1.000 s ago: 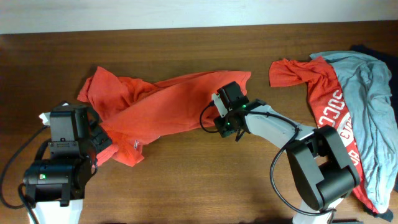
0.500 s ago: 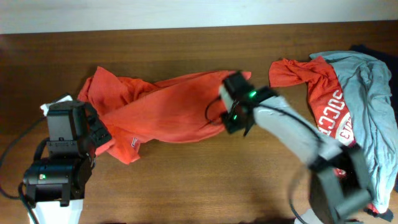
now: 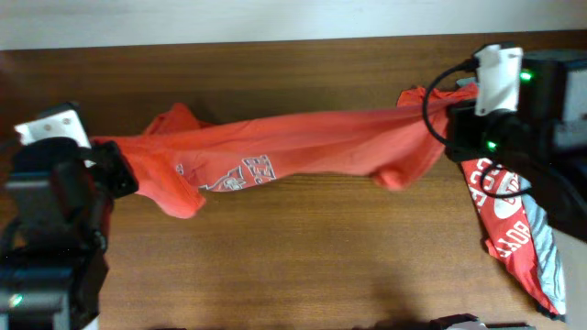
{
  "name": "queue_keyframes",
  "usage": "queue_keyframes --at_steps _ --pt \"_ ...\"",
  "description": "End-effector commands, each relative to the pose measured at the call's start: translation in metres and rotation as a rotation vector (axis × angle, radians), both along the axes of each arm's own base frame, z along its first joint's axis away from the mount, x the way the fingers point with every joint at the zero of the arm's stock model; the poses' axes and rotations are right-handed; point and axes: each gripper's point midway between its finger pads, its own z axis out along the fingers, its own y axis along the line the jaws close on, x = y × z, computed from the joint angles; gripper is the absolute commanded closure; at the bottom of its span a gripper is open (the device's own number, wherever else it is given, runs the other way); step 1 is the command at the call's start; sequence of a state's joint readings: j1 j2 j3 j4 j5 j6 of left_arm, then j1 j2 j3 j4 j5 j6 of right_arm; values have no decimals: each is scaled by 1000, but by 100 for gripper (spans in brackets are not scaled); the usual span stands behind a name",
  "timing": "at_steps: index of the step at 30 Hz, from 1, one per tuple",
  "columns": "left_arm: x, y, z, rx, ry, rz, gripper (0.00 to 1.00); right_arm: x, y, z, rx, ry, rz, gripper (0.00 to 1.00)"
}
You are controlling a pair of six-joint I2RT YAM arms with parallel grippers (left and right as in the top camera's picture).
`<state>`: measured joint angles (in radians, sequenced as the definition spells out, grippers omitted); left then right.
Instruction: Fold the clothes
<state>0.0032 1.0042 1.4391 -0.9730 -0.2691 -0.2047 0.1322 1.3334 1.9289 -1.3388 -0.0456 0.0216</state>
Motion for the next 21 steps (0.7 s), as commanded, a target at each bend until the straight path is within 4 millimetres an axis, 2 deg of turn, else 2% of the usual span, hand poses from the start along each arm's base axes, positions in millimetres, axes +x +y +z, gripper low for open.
queue_keyframes --at_steps 1,3,7,10,14,16,18,21 --pt "-12 -15 62 43 -131 -127 100 -36 -12 74 9 -232 -28 96" --pt "-21 -21 84 36 -178 -156 100 -45 -17 91 3 -285 -48 96" --pt "-34 -21 116 50 -258 -157 100 -51 -28 108 -22 -342 -99 96" --pt "-27 -21 115 53 -250 -159 100 -41 -28 102 -28 -314 -99 96" --pt "8 -20 90 60 -149 -168 100 -4 -23 64 -60 -169 -88 96" --pt "30 -20 72 67 -80 -176 100 20 -20 37 -77 -73 -83 96" --pt "74 -20 33 55 36 -180 100 61 -15 -7 -102 60 -73 96" --pt "120 -19 1 102 110 -215 100 105 -10 -47 -133 132 -50 96"
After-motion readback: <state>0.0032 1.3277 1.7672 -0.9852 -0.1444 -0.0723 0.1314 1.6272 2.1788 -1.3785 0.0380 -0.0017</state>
